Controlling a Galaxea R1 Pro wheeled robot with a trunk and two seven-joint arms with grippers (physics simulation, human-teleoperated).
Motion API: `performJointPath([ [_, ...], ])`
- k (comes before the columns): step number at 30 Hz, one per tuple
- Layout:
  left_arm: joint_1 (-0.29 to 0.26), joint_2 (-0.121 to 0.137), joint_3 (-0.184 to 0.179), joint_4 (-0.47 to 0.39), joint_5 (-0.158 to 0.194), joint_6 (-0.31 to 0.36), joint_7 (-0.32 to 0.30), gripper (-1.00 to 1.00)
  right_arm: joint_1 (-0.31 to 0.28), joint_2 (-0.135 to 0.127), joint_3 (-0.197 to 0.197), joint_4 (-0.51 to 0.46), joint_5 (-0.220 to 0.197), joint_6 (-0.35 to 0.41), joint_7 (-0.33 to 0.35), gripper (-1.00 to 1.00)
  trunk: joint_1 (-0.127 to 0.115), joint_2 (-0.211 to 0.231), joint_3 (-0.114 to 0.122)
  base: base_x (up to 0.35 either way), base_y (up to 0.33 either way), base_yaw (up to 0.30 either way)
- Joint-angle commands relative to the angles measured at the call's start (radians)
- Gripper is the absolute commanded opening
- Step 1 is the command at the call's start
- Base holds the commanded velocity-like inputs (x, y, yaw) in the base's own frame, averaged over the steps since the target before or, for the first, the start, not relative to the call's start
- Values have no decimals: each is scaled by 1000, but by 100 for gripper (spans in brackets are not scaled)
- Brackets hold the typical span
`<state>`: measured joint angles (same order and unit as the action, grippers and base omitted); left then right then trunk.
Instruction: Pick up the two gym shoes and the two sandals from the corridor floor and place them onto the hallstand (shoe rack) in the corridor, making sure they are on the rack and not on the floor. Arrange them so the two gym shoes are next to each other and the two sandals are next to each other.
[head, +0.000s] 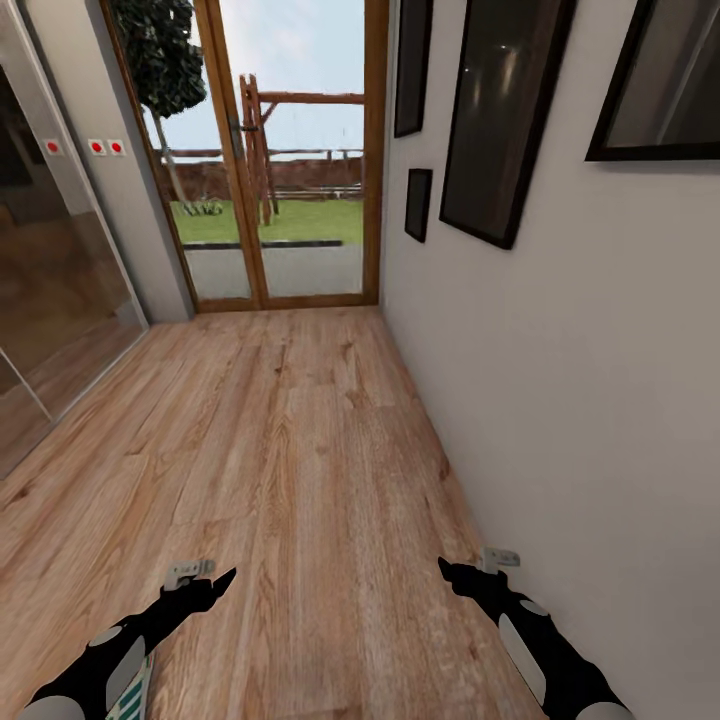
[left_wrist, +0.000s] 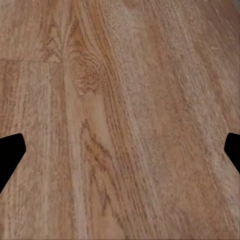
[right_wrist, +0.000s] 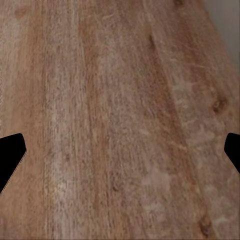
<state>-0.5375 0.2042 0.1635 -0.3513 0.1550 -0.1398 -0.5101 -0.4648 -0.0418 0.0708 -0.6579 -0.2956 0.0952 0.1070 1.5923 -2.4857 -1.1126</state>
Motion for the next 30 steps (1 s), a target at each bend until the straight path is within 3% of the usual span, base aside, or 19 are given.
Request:
performJointPath([
  [1, -1, 0, 4, 2, 5, 0, -7, 100, 0, -1, 4, -2, -8, 5, -1, 100, 0, 0, -1, 168, -1, 162],
  [16, -1, 0, 5, 2, 5, 0, -7, 100, 0, -1, 4, -2, -7, 5, -1, 100, 0, 0, -4, 73, 0, 48],
  [30, -1, 0, 5, 2, 6, 2, -7, 100, 0, 0, 4, -2, -7, 9, -1, 100, 0, 0, -4, 307, 0, 0],
])
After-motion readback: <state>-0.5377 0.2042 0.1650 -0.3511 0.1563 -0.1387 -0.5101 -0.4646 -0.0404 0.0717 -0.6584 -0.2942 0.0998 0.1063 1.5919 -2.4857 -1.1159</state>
